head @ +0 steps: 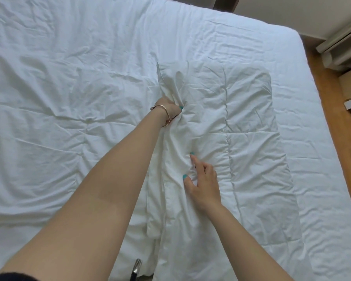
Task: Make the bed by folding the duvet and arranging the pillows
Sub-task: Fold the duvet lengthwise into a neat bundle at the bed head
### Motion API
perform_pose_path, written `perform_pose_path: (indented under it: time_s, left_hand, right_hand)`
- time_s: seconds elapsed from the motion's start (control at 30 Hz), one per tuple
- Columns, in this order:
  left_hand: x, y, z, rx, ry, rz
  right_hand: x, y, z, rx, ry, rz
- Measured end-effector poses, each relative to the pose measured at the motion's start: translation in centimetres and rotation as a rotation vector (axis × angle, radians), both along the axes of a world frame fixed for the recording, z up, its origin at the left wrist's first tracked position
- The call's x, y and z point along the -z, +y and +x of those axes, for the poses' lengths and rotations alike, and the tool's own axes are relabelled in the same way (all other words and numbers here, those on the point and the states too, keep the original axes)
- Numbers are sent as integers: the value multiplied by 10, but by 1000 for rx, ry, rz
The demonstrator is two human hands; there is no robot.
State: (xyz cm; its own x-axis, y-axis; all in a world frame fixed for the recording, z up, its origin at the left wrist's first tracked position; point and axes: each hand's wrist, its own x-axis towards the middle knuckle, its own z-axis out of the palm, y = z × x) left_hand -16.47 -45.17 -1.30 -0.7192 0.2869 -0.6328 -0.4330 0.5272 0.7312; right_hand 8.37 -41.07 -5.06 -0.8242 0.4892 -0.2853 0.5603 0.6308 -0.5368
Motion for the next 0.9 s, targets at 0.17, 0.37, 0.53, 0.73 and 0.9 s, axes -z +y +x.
perform_pose_path:
  time_s: [0.17,0.37,0.53,0.73,0.9]
  left_hand:
    - [19,-46,-7,-203,277,-213]
    - [26,-16,25,-122,851,-458]
    - [71,-24,84,605,947,-378]
    - [77,-71,126,489,676,-443]
    - [60,-113,229,393,634,-206]
  right_hand:
    - [-2,0,0,-30,-14,-13]
    - [-6,-3,-11,38,21,52]
    - [4,4,3,-80,3,184]
    - [10,-9,44,-117,-186,463]
    - [-5,-21,72,-240,-280,308]
